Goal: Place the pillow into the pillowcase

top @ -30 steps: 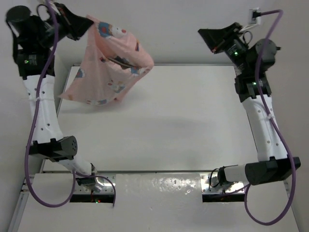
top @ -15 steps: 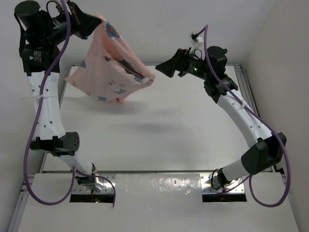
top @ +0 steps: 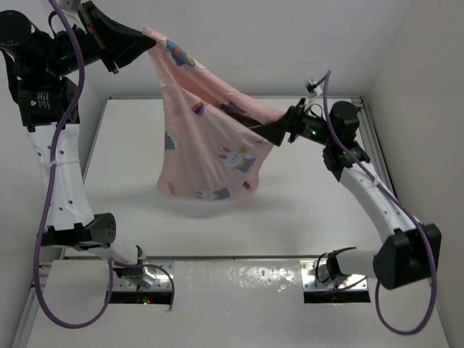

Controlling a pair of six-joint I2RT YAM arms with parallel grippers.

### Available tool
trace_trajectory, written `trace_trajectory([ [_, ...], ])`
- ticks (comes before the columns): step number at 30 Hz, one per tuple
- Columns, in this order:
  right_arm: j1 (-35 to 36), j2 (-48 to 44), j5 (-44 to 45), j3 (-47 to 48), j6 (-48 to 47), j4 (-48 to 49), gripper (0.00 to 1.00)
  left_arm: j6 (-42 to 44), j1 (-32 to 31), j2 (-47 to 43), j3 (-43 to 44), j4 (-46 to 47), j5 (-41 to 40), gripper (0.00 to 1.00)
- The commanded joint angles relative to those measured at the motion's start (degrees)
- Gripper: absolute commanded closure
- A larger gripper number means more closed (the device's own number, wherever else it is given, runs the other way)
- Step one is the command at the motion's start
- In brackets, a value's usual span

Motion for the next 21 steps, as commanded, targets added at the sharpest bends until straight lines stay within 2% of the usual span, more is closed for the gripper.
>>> trace_trajectory([
  [1, 0.1, -6.7, -2.6, -6.7, 0.5, 13.2, 0.01, -4.3, -0.7, -0.2, 0.6, 11.1, -2.3, 1.00],
  [4, 6.4, -3.1, -3.0, -8.7, 8.5, 27.2, 0.02, -5.3, -2.2, 0.5, 0.5, 11.1, -2.6, 1.00],
  [6, 9.3, 1.3, -3.3, -6.9, 13.4, 31.1, 0.02, -5.7, -3.2, 0.8, 0.6, 11.1, -2.7, 1.00],
  [9, 14.0, 12.8, -5.4, -1.3, 25.5, 46.2, 0.07, -6.1, -3.7, 1.0, 1.3, 11.1, -2.3, 1.00],
  [10, 15.7, 18.6, -5.1, 1.4, 32.0, 49.8, 0.13, -6.0, -3.6, 0.8, 1.5, 11.1, -2.1, 1.00],
  [12, 16.8, 23.1, -3.1, 3.6, 36.7, 55.8, 0.17, -4.8, -3.2, 0.2, 1.7, 10.4, -1.5, 1.00],
  [13, 17.1, 24.9, -2.3, 5.1, 39.2, 56.8, 0.11, -4.4, -2.9, 0.0, 1.6, 9.9, -1.3, 1.00],
  [14, 17.0, 26.9, -1.3, 5.4, 39.4, 57.2, 0.01, -3.8, -2.5, -0.3, 1.6, 9.4, -0.8, 1.00],
  [19, 13.4, 24.1, 8.2, -0.9, 35.0, 55.5, 0.01, -1.4, -0.7, -1.9, -0.2, 7.3, 0.4, 1.00],
  [21, 11.7, 21.3, 9.7, -2.5, 30.0, 50.0, 0.01, -1.4, -0.8, -2.0, -0.4, 7.3, 0.8, 1.00],
])
